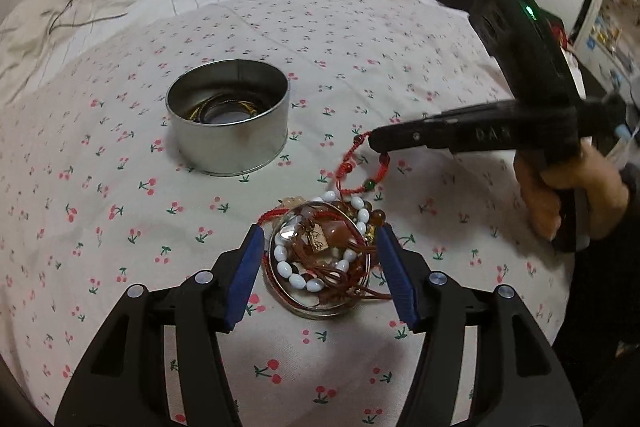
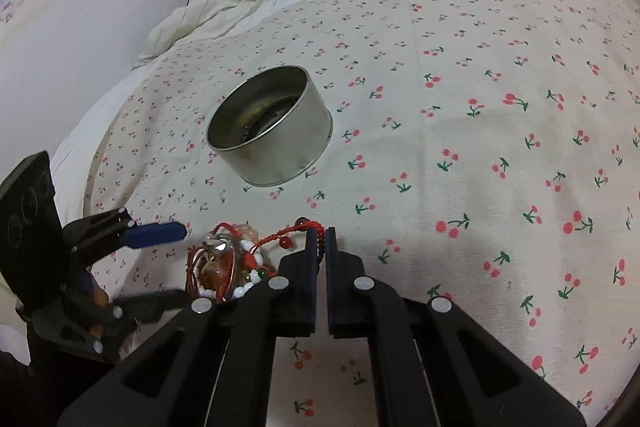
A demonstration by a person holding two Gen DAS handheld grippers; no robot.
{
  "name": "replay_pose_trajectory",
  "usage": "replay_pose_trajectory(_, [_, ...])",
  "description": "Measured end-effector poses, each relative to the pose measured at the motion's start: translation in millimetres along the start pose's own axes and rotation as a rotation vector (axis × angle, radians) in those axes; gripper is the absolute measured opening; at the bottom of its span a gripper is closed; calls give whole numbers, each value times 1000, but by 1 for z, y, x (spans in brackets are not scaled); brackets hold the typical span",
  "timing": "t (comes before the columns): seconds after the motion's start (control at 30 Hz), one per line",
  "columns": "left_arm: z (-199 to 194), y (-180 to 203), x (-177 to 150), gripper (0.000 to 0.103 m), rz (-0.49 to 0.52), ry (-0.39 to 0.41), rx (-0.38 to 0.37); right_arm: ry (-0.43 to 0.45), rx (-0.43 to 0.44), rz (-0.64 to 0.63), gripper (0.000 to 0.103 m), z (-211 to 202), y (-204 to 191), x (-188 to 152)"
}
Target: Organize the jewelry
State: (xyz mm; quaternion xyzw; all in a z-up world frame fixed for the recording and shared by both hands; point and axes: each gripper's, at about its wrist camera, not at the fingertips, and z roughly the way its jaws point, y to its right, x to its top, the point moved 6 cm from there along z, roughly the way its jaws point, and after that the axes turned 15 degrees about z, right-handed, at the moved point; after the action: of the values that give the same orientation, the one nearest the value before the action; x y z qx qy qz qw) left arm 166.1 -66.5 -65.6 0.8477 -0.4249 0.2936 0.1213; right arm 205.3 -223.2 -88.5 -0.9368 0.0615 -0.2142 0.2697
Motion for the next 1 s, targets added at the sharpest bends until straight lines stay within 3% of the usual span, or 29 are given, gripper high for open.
replay_pose_trajectory(0.07, [0, 3, 1, 33, 12, -3, -7, -5, -3, 7, 4, 2, 2, -1])
replay_pose_trajectory(0.47, [11, -3, -6, 30, 7, -49, 27, -63, -23, -1, 5, 16, 0, -9])
replay_pose_trajectory(0.5, [12, -3, -6, 16, 0, -47, 24, -66, -25, -5, 5, 18, -1, -10])
replay_pose_trajectory(0.6, [11, -6, -5, 4, -3, -41, 27, -55, -28, -28, 5, 17, -6, -12])
replay_pose_trajectory(0.83, [-14, -21, 4, 3, -94, 71, -39, 17, 21, -22, 4, 0, -16, -3])
replay_pose_trajectory(1.0, [-21, -27, 7, 3, -131, 107, -60, 46, 72, -20, 4, -11, -25, 2])
